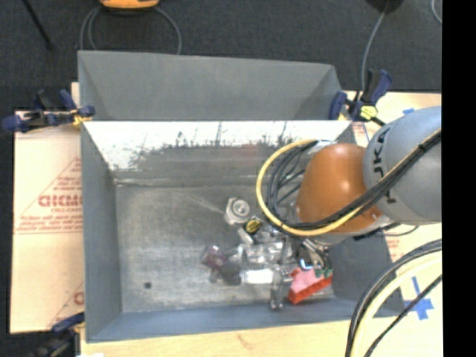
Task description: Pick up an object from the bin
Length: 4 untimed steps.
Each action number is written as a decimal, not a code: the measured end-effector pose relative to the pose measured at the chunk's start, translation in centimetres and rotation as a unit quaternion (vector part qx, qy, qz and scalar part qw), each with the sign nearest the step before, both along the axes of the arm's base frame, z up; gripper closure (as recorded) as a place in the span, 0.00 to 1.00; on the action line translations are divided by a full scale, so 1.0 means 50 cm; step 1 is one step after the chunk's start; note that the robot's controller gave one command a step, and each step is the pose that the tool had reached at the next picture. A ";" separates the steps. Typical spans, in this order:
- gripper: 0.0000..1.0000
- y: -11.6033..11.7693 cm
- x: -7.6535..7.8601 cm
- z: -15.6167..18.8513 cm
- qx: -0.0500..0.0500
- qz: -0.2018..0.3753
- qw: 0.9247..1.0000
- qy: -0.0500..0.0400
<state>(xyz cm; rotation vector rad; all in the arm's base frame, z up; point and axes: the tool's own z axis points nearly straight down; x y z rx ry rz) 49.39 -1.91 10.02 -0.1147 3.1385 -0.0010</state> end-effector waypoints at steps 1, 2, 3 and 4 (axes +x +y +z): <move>0.00 -0.007 0.007 -0.048 0.003 -0.089 0.996 -0.008; 0.00 -0.006 0.011 -0.045 0.002 -0.087 0.996 -0.003; 1.00 -0.008 0.016 -0.042 0.001 -0.088 0.996 -0.008; 1.00 -0.009 0.020 0.135 0.001 -0.087 0.996 -0.004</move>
Offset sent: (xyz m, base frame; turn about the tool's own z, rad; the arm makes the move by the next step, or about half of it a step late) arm -0.0017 -0.0048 -0.0302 0.1813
